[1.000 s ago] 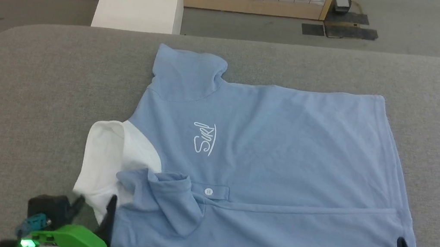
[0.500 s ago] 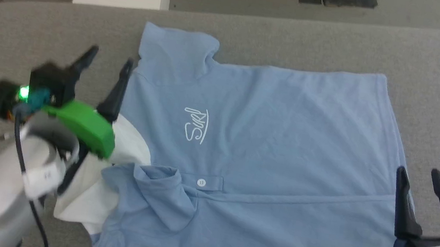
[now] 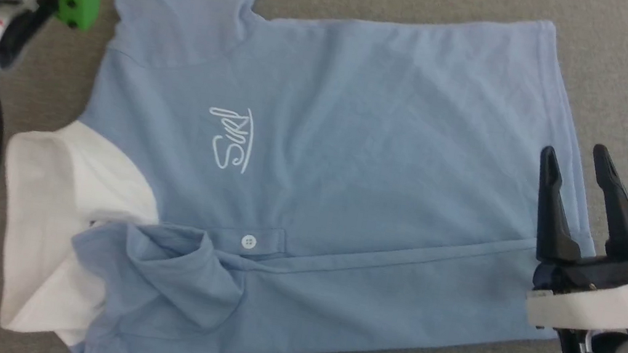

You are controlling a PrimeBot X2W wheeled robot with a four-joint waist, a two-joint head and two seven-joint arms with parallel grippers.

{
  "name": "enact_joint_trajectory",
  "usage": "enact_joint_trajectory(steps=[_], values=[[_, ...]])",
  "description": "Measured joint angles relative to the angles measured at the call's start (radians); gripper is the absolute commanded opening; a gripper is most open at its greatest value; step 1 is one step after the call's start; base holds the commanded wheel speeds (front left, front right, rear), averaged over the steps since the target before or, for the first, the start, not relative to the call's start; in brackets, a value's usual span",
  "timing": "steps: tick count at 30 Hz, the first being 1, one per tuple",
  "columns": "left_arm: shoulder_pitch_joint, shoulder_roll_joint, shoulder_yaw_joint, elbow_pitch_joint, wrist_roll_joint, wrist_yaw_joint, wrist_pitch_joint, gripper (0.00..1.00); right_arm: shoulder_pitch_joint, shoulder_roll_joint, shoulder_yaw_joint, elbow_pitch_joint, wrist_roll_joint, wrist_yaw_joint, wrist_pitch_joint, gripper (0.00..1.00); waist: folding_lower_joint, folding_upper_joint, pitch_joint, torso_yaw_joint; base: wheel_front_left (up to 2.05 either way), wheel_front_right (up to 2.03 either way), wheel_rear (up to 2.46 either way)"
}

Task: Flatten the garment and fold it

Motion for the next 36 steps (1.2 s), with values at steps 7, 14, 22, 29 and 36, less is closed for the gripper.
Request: enact_joint_trajectory(steps=[7,14,22,29,36], values=[[-0.109,0.028,0.007,0.078,-0.059,0.04,0.303,1.0,-0.051,0.023,0.028,0.017,0.008,0.0,-0.026,1.0,0.0001,0.0,0.101,-0.065,0.0,0.0,0.0],[-0.122,0.068,0.001,0.042,-0.078,0.142,0.51,1.0,-0.066,0.029,0.041,0.037,0.017,0.0,-0.036,1.0,0.0001,0.0,0.173,-0.123,0.0,0.0,0.0],[-0.12,0.113,0.002,-0.081,-0.065,0.217,0.579,0.0,-0.137,0.011,0.053,0.041,0.015,0.0,0.007,1.0,0.0,0.0,0.214,-0.145,0.0,0.0,0.0],[-0.11,0.125,-0.001,-0.133,-0.073,0.219,0.593,0.0,-0.405,-0.022,0.029,0.1,0.038,0.0,0.241,1.0,0.0,0.0,0.218,-0.131,0.0,0.0,0.0],[-0.108,0.114,-0.009,-0.159,-0.074,0.217,0.582,0.0,-0.708,0.014,-0.056,0.387,0.077,0.0,0.645,1.0,-0.0001,0.0,0.222,-0.105,0.0,0.0,0.0]])
